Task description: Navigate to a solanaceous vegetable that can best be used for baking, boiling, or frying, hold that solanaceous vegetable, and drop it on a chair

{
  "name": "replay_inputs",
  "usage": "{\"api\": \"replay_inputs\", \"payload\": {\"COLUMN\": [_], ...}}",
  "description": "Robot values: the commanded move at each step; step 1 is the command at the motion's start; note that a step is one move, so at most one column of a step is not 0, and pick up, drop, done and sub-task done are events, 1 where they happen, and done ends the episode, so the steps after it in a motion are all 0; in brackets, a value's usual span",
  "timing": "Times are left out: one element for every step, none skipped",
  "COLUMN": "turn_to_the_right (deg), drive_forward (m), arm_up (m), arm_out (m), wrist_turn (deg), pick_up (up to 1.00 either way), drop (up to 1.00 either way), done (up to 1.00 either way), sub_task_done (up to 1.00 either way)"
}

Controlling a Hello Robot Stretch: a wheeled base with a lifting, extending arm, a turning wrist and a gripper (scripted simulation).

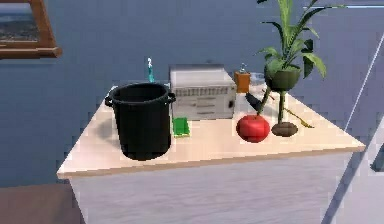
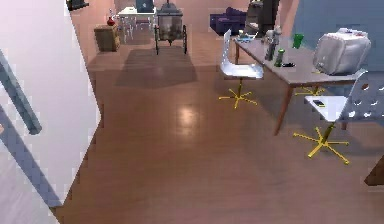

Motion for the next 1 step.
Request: {"api": "replay_inputs", "payload": {"turn_to_the_right": [-45.0], "drive_forward": [0.00], "arm_up": [0.00], "arm_out": [0.00], "wrist_turn": [0.0], "pick_up": [0.00], "drop": [0.00], "done": [0.00], "sub_task_done": [0.00]}}
